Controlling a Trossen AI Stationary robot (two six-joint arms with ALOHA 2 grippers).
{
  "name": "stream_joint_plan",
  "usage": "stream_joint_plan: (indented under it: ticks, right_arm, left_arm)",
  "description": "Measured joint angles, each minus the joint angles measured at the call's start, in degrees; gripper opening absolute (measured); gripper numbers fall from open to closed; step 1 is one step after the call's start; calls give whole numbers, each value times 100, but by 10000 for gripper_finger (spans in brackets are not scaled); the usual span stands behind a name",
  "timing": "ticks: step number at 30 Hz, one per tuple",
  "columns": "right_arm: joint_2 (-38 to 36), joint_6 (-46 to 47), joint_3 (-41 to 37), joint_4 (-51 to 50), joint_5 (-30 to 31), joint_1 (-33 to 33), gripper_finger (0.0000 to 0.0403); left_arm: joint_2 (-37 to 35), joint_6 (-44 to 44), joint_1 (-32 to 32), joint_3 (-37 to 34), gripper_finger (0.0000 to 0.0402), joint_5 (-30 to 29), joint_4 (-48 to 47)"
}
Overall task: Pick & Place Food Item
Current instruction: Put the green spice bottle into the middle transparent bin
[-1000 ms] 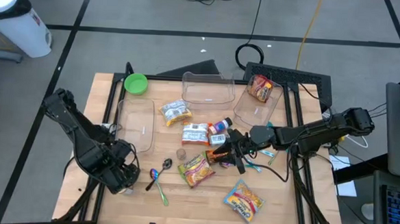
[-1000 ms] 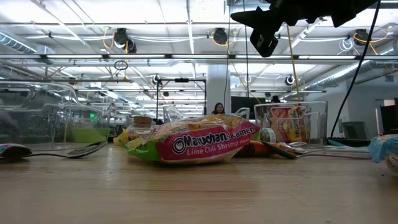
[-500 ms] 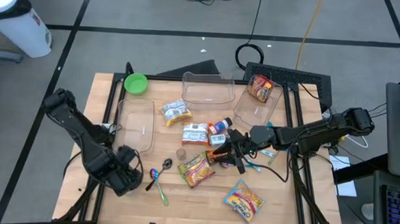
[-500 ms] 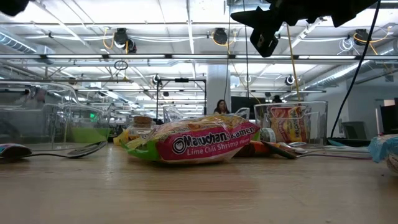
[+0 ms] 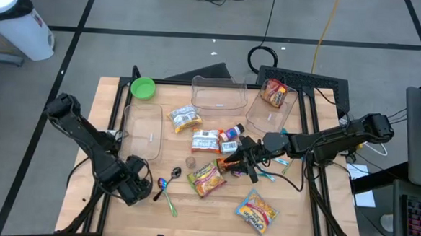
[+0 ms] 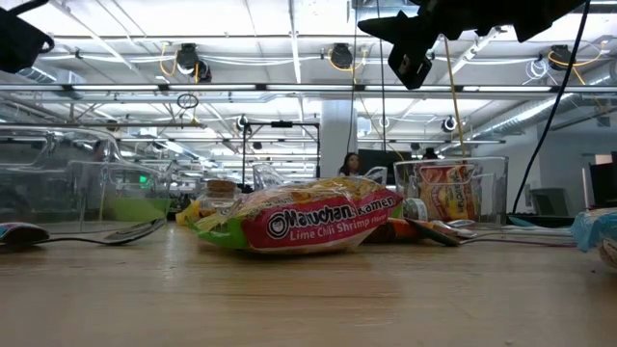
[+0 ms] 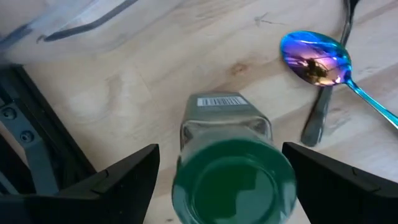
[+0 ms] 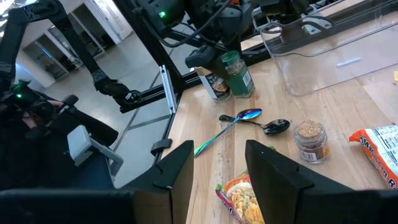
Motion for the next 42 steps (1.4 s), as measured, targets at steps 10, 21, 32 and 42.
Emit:
stream_joint_plan:
  ticks: [10,21,32,42]
  right_arm:
    - [0,1,0,2,20,1,141]
    - [0,1,0,-28,24,2,141]
    - [0,-7,0,-31,24,2,141]
    - [0,-30,0,-32,26,2,141]
  left_arm:
    - [0,427,294,-149,336,175,94]
    - [-2,890,538,-151,202,330,242]
    - [-2,1056,546,-151,202,539,297]
    - [-2,1091,548,-150,203,631,307]
